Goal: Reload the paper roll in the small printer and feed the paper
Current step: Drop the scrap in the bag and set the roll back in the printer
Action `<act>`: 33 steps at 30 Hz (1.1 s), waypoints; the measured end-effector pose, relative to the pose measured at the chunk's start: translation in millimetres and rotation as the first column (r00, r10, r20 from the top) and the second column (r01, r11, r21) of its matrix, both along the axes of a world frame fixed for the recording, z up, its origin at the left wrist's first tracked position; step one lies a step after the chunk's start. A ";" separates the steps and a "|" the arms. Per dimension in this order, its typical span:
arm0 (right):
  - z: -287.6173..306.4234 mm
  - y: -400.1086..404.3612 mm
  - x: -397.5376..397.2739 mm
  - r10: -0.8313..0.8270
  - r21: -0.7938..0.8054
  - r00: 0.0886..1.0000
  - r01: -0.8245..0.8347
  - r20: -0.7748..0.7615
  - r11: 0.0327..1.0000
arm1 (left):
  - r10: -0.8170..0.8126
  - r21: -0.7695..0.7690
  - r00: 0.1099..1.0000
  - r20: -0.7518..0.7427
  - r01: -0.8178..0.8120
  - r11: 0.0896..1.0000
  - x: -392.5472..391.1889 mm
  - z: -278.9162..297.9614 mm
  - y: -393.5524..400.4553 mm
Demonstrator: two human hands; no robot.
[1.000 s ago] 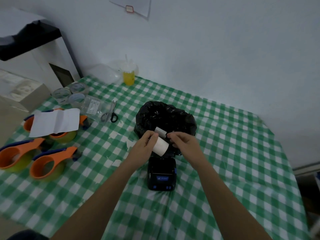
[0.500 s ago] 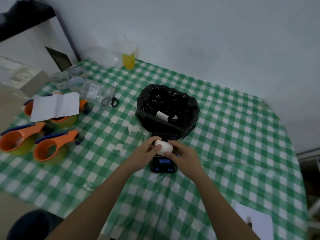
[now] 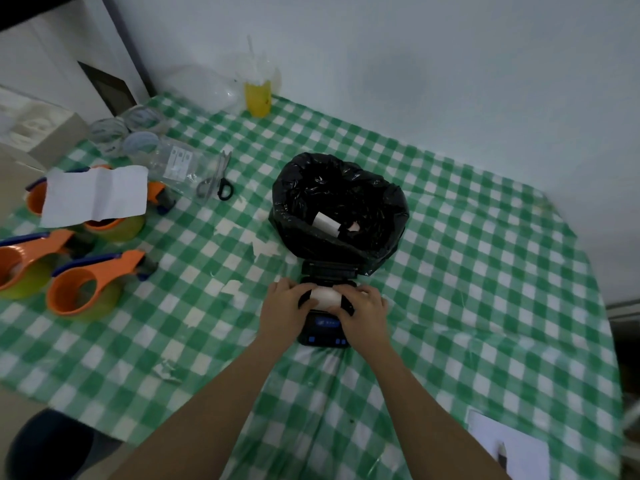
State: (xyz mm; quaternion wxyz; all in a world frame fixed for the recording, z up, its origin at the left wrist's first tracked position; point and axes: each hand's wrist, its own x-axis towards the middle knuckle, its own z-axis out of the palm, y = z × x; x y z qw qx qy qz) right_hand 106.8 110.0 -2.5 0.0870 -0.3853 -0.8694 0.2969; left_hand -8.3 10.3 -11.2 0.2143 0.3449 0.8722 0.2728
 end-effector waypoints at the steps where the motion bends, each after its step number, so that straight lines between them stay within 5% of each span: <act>1: -2.9 2.0 -0.5 -0.008 -0.002 0.999 0.008 0.036 1.000 | 0.000 -0.016 1.000 -0.022 0.000 1.000 -0.1 -1.1 1.4; 11: -16.4 12.5 -5.2 0.048 0.045 0.992 -0.053 0.114 0.998 | -0.043 -0.132 0.995 -0.095 0.030 0.991 -5.8 -1.9 19.4; 16: -28.6 8.0 -0.7 -0.028 0.113 1.000 0.028 -0.006 0.993 | -0.018 -0.133 0.996 -0.084 0.007 0.991 -3.9 -1.6 21.9; 19: -31.2 6.4 -0.1 -0.074 0.165 0.993 0.089 -0.092 0.982 | -0.015 -0.131 0.998 -0.067 0.006 0.991 -3.7 -1.4 20.7; 27: -25.6 7.5 -2.8 0.044 0.287 0.999 -0.043 0.004 0.957 | -0.006 -0.119 0.997 0.073 0.015 0.993 -4.7 0.9 14.4; 33: -21.3 5.2 -3.0 0.056 0.203 0.998 -0.055 0.001 0.978 | 0.183 0.081 0.980 0.076 -0.189 0.979 -12.5 10.9 8.1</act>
